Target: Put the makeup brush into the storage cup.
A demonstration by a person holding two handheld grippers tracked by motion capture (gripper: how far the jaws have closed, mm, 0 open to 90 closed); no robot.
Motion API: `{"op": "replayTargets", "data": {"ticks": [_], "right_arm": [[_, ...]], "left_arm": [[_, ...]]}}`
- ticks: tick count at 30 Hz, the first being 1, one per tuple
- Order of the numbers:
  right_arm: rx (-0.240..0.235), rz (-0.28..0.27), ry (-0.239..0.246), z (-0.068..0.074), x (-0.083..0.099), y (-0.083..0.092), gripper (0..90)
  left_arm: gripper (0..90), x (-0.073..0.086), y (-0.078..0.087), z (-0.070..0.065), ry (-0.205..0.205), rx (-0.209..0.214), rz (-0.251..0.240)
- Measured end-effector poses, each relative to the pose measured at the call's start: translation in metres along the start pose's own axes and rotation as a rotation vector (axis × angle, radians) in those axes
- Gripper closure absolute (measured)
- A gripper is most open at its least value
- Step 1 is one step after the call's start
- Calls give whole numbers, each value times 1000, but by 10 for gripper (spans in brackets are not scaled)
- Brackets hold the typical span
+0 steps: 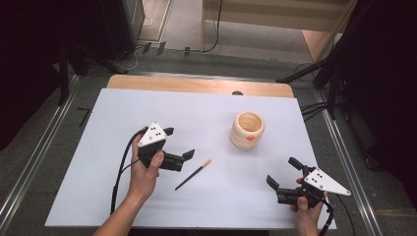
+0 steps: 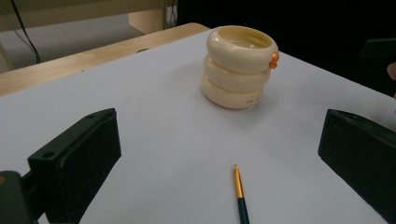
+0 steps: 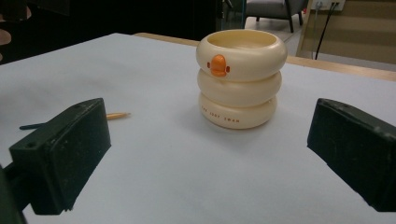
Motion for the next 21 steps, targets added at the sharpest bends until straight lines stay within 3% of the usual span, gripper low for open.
{"op": "replayTargets", "data": {"ticks": [13,21], "right_arm": [[2,-1,1,-1,-1,1,0],[-3,3,3,-1,0,0,0]], "left_arm": [[0,-1,-22,-14,-20,27,73],[0,-2,-34,-22,-52,30,183]]}}
Point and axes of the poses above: each handheld gripper's, and its own axes: y roughly backward along the jaws, x roughly out of its underside, z roughly to its left, the point moved 1 cm from there along -y, roughly forward along the jaws, and after that the axes turned 15 degrees about -x, right-handed, at the moved point
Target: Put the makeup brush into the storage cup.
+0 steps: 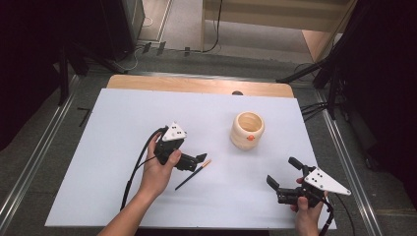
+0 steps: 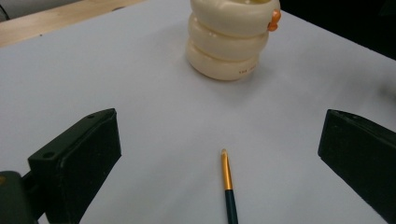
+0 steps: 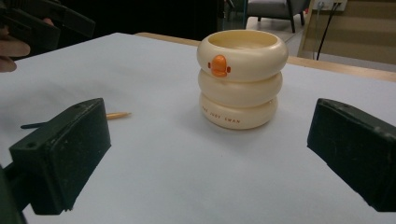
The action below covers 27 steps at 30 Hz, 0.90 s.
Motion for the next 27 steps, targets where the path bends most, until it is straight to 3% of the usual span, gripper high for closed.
{"op": "replayTargets", "data": {"ticks": [19,27], "right_arm": [[-2,11,0,0,1,-2,0],[-2,14,-1,0,2,-2,0]], "left_arm": [[3,-5,-15,-12,-107,-7,184],[3,-7,-17,-15,-142,-31,230]]}}
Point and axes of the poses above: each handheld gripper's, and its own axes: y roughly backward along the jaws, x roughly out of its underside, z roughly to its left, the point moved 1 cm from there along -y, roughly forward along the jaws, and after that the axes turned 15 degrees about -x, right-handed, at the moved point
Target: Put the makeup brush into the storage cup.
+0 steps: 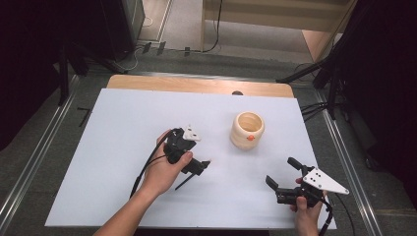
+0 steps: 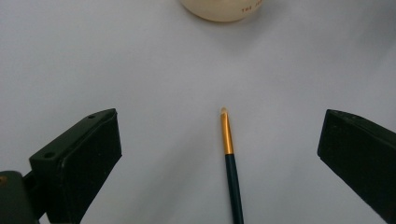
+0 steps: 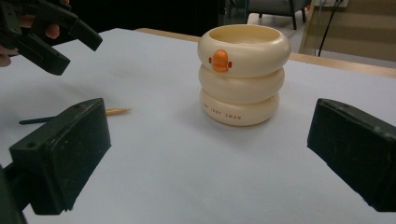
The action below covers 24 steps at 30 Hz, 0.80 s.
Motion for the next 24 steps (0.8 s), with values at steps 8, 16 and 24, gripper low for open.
{"op": "replayTargets", "data": {"ticks": [8,16,24], "right_arm": [[-1,5,0,0,0,-1,0],[-2,11,0,0,1,-1,0],[-5,15,-2,-1,1,-1,0]], "left_arm": [[3,-1,-7,-4,-54,-34,99],[3,-1,-17,-10,-108,-52,220],[3,-2,-26,-16,-152,-98,329]]}}
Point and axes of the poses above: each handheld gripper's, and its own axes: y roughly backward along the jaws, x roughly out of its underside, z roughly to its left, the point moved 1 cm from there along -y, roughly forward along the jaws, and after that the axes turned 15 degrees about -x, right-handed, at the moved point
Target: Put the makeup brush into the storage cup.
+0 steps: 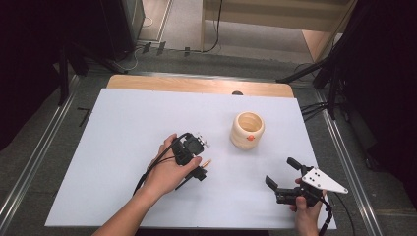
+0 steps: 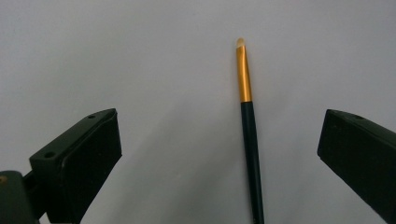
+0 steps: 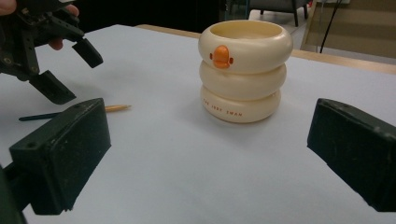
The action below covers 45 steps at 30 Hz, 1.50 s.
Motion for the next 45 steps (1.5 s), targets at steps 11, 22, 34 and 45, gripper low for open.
{"op": "replayTargets", "data": {"ticks": [11,22,34,45], "right_arm": [[-2,6,2,0,1,-2,0],[-5,9,1,0,1,-2,0],[-8,14,3,0,1,-3,0],[-8,15,3,0,2,-3,0]], "left_arm": [[3,0,-12,-5,-13,58,123],[74,-1,-15,-12,-58,43,195],[516,-5,-11,-14,-76,61,215],[739,-9,-11,-18,-99,58,248]]}}
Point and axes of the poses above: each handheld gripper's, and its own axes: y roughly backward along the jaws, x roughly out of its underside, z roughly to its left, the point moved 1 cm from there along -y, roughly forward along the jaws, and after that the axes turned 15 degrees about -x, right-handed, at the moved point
